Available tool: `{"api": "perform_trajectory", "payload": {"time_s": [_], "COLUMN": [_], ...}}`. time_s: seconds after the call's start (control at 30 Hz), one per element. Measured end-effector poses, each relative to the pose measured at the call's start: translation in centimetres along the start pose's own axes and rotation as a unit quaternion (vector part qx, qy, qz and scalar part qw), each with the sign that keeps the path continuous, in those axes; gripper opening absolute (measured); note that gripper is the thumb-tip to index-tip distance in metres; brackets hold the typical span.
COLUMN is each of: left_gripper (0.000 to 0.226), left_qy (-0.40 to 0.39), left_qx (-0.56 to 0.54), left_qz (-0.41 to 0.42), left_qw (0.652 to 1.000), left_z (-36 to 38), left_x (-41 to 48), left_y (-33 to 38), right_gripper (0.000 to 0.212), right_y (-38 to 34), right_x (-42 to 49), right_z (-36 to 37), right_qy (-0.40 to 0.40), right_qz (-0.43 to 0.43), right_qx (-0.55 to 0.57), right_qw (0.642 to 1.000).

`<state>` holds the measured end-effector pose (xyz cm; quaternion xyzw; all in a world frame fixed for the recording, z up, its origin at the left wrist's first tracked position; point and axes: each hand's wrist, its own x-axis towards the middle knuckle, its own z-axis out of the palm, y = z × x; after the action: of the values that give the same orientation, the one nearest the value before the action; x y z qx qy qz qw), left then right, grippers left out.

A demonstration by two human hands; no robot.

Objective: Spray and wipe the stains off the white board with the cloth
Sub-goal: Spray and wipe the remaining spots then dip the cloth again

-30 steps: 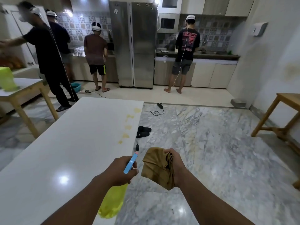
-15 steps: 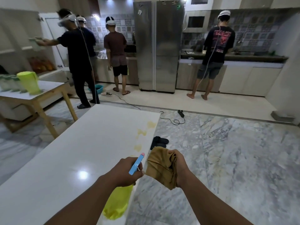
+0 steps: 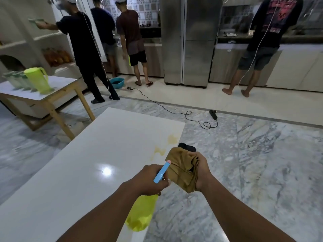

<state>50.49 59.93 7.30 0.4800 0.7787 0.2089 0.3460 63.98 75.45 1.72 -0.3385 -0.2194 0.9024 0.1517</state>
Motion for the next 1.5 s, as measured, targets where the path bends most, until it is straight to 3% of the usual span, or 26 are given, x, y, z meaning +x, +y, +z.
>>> {"api": "perform_trajectory", "payload": {"time_s": [0.13, 0.27, 0.43, 0.53, 0.7, 0.87, 0.93, 1.07, 1.13, 1.17, 1.23, 1.3, 1.37, 1.43, 1.5], "left_gripper": [0.026, 0.036, 0.023, 0.026, 0.025, 0.023, 0.021, 0.024, 0.025, 0.024, 0.023, 0.022, 0.022, 0.022, 0.022], "left_qy": [0.001, 0.008, 0.013, 0.008, 0.044, 0.054, 0.060, 0.053, 0.041, 0.038, 0.039, 0.044, 0.050, 0.058, 0.065], "left_qx": [0.053, 0.025, -0.011, -0.034, -0.050, -0.075, -0.084, -0.064, -0.065, -0.068, -0.074, -0.081, -0.078, -0.077, -0.078], "left_qz": [0.003, -0.012, -0.015, -0.026, -0.057, -0.103, -0.116, -0.128, -0.136, -0.142, -0.154, -0.162, -0.164, -0.165, -0.168], "left_qw": [0.999, 1.000, 1.000, 0.999, 0.996, 0.990, 0.988, 0.988, 0.988, 0.987, 0.985, 0.982, 0.982, 0.982, 0.980], "left_z": [-1.9, -4.3, -7.4, -8.4, -10.2, -11.7, -12.1, -12.3, -12.1, -12.1, -12.0, -12.0, -11.9, -11.9, -11.7], "left_x": [4.4, 9.1, 13.8, 16.4, 21.0, 24.7, 26.3, 28.4, 29.2, 29.5, 29.9, 30.3, 30.4, 30.4, 30.3], "left_y": [-1.0, -2.4, -3.6, -4.2, -5.0, -5.8, -6.3, -7.2, -8.0, -8.3, -9.1, -9.8, -10.3, -10.8, -11.2], "right_gripper": [0.067, 0.058, 0.056, 0.053, 0.038, 0.033, 0.037, 0.077, 0.079, 0.077, 0.068, 0.060, 0.064, 0.071, 0.074], "right_y": [-2.1, -4.9, -8.4, -10.7, -15.8, -20.4, -21.2, -18.8, -17.1, -16.6, -16.5, -16.9, -16.6, -15.1, -13.3], "right_x": [4.7, 9.3, 14.8, 18.4, 25.6, 32.7, 36.3, 41.5, 42.2, 42.5, 43.3, 44.6, 45.2, 45.1, 45.0], "right_z": [1.0, 1.9, 2.4, 2.1, 2.6, 4.6, 4.5, 2.2, 1.7, 1.6, 1.3, 0.1, -1.8, -3.5, -4.7], "right_qy": [0.031, 0.044, 0.129, 0.180, 0.209, 0.257, 0.262, 0.196, 0.191, 0.206, 0.227, 0.181, 0.112, 0.088, 0.114], "right_qz": [0.021, 0.018, 0.003, 0.021, 0.027, -0.011, -0.028, 0.022, 0.030, 0.007, -0.068, -0.136, -0.171, -0.198, -0.223], "right_qx": [0.010, 0.008, -0.062, -0.135, -0.267, -0.463, -0.566, -0.724, -0.798, -0.823, -0.845, -0.871, -0.889, -0.881, -0.865], "right_qw": [0.999, 0.999, 0.990, 0.974, 0.941, 0.849, 0.781, 0.661, 0.571, 0.529, 0.479, 0.436, 0.409, 0.421, 0.434]}}
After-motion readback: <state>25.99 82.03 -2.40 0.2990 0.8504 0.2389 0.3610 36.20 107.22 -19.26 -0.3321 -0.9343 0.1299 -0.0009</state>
